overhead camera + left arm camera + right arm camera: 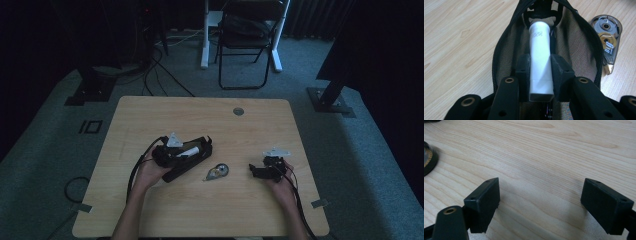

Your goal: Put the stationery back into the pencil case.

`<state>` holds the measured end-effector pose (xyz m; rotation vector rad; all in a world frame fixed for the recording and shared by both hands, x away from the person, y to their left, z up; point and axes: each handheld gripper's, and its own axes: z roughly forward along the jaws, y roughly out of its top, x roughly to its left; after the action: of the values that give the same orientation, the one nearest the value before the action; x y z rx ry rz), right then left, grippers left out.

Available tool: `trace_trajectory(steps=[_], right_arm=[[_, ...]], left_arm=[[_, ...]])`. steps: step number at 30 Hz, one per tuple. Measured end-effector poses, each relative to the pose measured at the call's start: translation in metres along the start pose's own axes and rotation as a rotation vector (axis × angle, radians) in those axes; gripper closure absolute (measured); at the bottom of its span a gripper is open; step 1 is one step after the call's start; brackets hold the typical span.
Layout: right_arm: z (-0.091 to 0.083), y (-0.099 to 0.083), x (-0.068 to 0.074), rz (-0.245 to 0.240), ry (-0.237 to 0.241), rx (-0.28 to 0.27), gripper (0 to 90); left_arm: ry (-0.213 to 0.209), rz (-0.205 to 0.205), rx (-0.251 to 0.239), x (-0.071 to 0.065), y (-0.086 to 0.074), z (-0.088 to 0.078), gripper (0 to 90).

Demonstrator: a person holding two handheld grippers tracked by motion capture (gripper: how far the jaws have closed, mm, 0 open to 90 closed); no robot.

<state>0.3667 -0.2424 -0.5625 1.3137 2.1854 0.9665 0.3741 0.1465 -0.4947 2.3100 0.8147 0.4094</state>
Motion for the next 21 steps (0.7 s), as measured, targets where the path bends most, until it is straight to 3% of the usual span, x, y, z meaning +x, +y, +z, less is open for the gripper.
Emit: trace_trajectory(steps=[21], right_arm=[[0.0,0.0,0.0,-0.001,0.0,0.0,15.6]], left_arm=[[-0.005,-0.002,-0.075,-0.005,0.005,-0.01,61.5]])
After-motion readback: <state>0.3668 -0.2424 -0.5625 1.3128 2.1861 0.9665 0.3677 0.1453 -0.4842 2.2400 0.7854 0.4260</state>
